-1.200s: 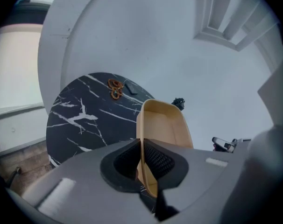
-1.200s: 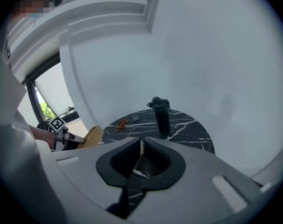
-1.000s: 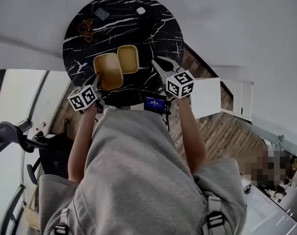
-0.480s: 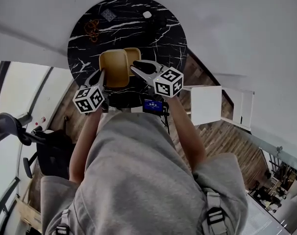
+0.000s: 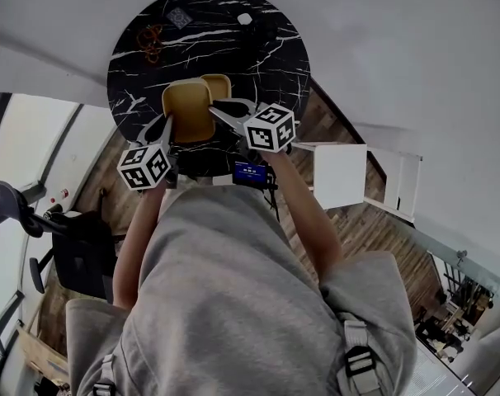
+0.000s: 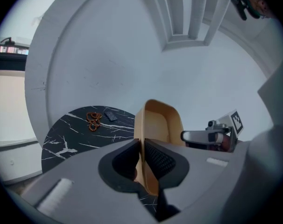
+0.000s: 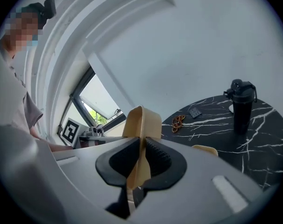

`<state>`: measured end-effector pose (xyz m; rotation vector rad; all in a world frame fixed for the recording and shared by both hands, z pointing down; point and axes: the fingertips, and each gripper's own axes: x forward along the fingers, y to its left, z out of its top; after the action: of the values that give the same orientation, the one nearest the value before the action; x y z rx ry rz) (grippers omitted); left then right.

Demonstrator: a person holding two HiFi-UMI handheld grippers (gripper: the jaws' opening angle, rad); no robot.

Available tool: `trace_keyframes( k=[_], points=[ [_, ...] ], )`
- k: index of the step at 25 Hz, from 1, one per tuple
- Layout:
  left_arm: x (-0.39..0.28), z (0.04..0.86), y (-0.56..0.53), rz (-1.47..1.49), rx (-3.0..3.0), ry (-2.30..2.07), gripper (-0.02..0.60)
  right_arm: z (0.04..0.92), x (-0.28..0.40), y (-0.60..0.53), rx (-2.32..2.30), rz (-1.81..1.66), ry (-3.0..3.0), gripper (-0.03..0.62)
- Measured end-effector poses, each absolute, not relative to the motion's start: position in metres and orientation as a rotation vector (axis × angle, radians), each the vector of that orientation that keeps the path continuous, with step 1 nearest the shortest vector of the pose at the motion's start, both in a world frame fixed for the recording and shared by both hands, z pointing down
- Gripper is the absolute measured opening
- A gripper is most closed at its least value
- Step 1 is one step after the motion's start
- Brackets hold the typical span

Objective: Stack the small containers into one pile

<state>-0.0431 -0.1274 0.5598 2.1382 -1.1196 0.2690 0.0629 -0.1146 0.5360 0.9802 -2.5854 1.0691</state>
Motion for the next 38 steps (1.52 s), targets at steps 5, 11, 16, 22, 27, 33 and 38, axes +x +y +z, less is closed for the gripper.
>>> trace_keyframes(
  k=[5,11,16,22,27,33,38],
  points=[
    [-0.030,0.553,-0.116,0.247,2.212,-1.006,0.071,0.555,0.077,-0.122,1.044,1.150,-2.474,0.027],
    [-0.032,0.527,-0.103,0.173,2.367,-0.954,0.089,0.575,0.102,-0.135,1.138,1.295,-2.347,0.021],
    [-0.051,0.527,-0.096,0.188,2.390,-1.032,0.084,0.601,0.146,-0.150,1.267,1.500,-2.182,0.023],
    [-0.073,0.534,-0.085,0.173,2.335,-1.107,0.080,0.641,0.170,-0.162,1.356,1.811,-2.009,0.023],
    [-0.085,0.538,-0.079,0.176,2.304,-1.151,0.079,0.677,0.168,-0.166,1.312,1.839,-1.912,0.023],
    [-0.094,0.541,-0.071,0.185,2.280,-1.192,0.079,0.713,0.165,-0.165,1.248,1.776,-1.831,0.025],
    [-0.102,0.541,-0.066,0.185,2.264,-1.216,0.080,0.731,0.160,-0.162,1.214,1.753,-1.789,0.025]
  ],
)
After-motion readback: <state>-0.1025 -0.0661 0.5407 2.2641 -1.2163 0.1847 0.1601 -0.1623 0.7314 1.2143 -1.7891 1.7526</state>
